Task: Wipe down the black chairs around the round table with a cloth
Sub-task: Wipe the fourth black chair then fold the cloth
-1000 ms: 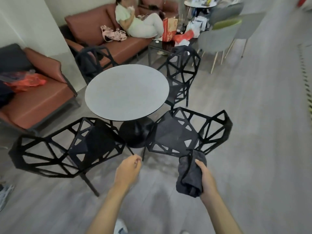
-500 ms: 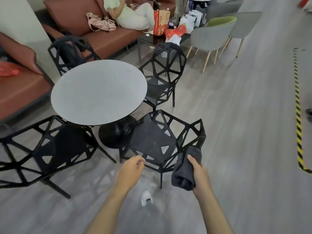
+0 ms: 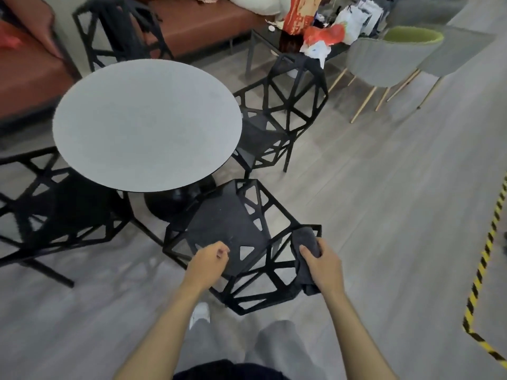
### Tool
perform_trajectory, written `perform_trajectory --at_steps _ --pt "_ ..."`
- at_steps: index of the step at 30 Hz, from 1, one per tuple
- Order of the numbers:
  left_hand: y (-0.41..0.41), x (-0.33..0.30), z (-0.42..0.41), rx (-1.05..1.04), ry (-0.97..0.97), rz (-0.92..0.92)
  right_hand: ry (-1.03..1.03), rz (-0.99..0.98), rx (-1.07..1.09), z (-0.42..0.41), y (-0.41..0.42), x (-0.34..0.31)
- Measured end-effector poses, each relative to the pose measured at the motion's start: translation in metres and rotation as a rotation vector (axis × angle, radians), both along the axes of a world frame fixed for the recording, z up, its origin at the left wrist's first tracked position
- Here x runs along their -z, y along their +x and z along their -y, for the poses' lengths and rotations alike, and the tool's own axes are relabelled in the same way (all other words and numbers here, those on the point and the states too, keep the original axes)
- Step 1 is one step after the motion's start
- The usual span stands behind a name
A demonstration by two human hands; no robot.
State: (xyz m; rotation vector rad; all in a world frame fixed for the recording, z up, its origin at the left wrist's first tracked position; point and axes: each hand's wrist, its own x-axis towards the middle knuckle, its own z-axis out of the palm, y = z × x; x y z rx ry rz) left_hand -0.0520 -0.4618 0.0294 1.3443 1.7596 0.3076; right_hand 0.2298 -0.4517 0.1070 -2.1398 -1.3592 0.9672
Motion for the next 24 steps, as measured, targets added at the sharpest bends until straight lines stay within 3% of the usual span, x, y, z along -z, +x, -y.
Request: perform_trajectory --at_steps 7,14,18,24 --pt "0.053 0.021 0.017 -0.293 -0.041 -0.076 0.002 0.296 -0.521 -0.104 0.093 0.043" --pt "0.133 0.017 0.081 -0.613 -0.154 -0.076 -0.009 0.421 -0.924 -0.172 0.129 0.106" --pt "0.164 0.013 0.106 -0.706 -0.170 -0.096 -0.062 0.446 -0.943 -0.165 0.123 0.106" --pt "0.193 0.016 0.114 -0.735 -0.249 -0.079 -0.017 0.417 -1.151 -0.099 0.119 0.102"
